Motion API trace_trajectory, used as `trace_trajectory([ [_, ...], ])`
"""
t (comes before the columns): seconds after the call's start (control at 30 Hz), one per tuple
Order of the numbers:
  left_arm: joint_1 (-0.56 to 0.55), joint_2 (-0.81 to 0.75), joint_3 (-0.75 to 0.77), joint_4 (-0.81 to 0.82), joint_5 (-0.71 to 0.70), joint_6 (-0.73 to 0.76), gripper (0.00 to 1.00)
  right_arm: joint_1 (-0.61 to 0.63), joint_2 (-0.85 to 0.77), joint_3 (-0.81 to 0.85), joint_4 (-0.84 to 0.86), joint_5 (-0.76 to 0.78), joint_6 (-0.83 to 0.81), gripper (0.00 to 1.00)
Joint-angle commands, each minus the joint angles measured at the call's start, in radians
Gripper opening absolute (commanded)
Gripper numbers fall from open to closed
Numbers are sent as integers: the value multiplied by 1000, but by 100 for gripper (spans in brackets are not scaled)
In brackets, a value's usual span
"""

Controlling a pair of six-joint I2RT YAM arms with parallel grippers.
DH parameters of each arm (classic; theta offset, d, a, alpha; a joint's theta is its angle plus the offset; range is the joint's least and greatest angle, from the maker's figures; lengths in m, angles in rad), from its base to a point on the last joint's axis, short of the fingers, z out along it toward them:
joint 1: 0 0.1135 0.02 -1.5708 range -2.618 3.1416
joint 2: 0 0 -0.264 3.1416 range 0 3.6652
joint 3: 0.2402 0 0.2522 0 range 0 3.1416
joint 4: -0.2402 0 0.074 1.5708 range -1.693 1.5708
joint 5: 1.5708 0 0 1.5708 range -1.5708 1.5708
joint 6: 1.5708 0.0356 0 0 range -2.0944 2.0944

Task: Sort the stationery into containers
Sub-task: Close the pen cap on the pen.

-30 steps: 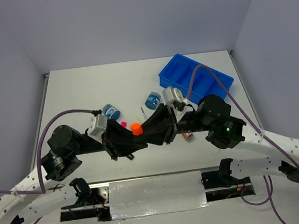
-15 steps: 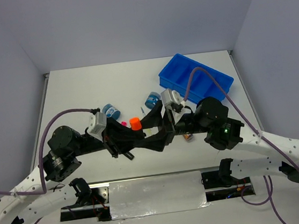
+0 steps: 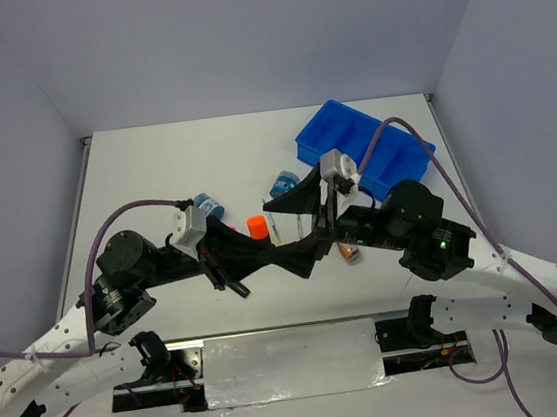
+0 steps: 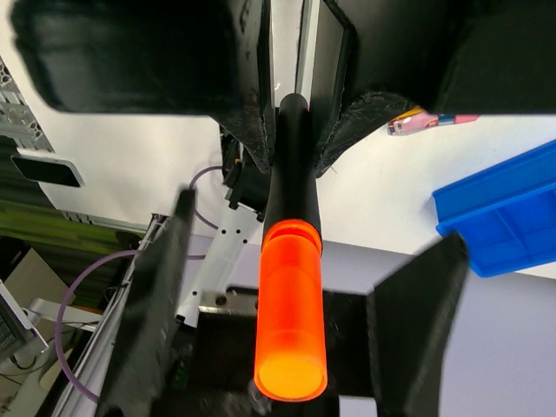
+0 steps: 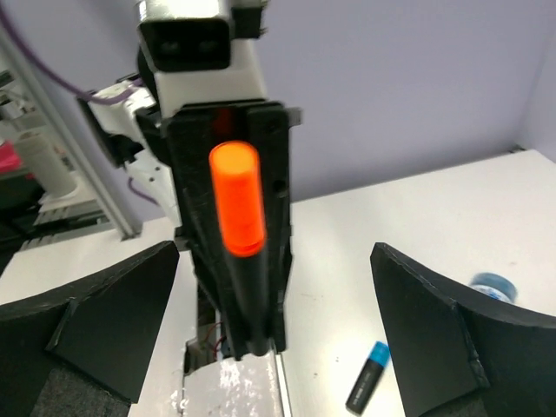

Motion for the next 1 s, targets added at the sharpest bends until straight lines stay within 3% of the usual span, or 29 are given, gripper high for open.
trace_trajectory([
  [0.0,1,-3,-4,64,50,26,0,-17,-30,76,-63,49,0,100],
  [0.3,1,46,2,24,30,52,0,-29,-14,205,-139,-100,19,100],
  [0.47,1,64,13,34,49,51,0,-36,43,251,-156,-7,58,97],
  [0.57,-1,69,19,31,50,54,0,-36,86,280,-185,53,50,79],
  [0.67,1,61,18,38,55,49,0,-36,114,292,-209,63,41,75],
  [0.8,1,57,19,28,58,57,0,-36,120,282,-192,35,36,61],
  [0.93,1,63,25,24,55,56,0,-36,120,263,-180,-19,21,59],
  [0.97,1,64,27,27,58,54,0,-36,117,257,-174,-29,24,50],
])
